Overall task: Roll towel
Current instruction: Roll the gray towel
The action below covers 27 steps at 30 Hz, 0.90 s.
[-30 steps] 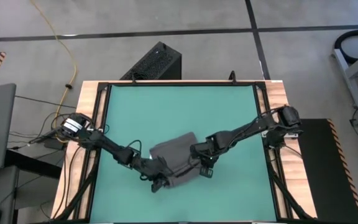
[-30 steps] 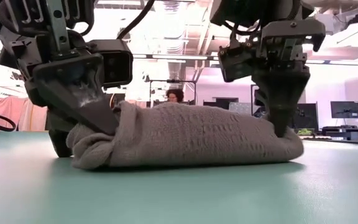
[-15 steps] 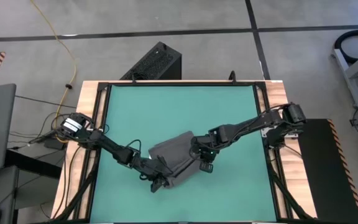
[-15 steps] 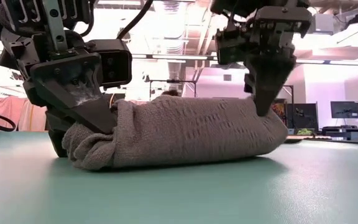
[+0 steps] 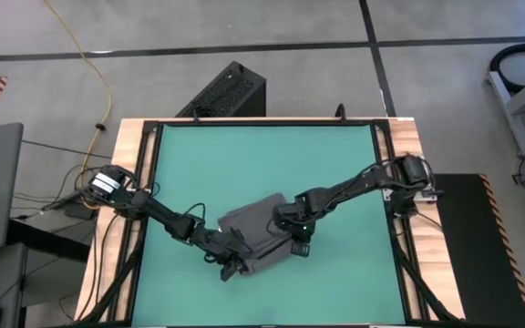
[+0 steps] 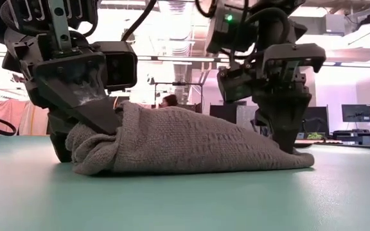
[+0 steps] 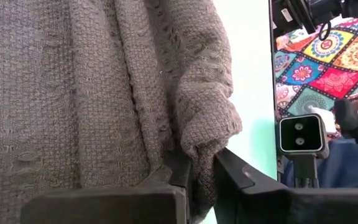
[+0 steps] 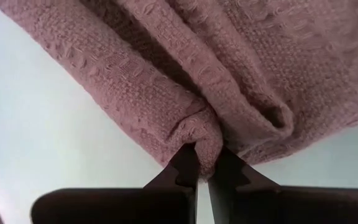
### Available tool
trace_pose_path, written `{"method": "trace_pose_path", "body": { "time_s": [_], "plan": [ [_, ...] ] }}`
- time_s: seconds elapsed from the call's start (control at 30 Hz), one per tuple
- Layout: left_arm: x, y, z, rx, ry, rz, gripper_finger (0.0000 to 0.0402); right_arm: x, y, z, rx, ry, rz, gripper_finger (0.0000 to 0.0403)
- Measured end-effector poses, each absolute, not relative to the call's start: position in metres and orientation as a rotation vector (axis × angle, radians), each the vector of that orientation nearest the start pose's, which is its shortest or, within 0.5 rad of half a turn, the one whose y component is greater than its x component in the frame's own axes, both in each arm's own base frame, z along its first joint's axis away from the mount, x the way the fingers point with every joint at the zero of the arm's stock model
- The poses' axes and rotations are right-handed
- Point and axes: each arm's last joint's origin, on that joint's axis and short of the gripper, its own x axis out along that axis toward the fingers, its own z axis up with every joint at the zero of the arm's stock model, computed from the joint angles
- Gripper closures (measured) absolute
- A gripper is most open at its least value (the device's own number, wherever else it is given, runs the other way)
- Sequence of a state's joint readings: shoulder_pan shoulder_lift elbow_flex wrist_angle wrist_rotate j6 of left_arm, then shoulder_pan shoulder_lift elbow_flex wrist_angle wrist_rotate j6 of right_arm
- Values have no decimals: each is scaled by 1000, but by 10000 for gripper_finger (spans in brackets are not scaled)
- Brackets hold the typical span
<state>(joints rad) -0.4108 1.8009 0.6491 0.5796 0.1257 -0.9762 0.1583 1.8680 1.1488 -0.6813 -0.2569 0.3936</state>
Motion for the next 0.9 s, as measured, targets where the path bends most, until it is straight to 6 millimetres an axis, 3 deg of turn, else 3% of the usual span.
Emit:
{"method": "trace_pose_path", "body": {
  "time_s": [0.2,0.53,0.67,0.77,0.9],
  "plan": [
    [279,-140,122,-715,775,-308,357,339,56,142,414,1414,94,364],
    [254,-145,151,-663,889,-390,245,342,54,142,414,1380,119,364],
    [251,-154,182,-577,681,-434,244,343,53,142,415,1371,119,364],
    [249,-167,207,-358,495,-392,257,343,53,142,408,1368,123,364],
    [259,-178,218,-54,391,-348,280,344,53,142,407,1364,125,364]
  ]
}}
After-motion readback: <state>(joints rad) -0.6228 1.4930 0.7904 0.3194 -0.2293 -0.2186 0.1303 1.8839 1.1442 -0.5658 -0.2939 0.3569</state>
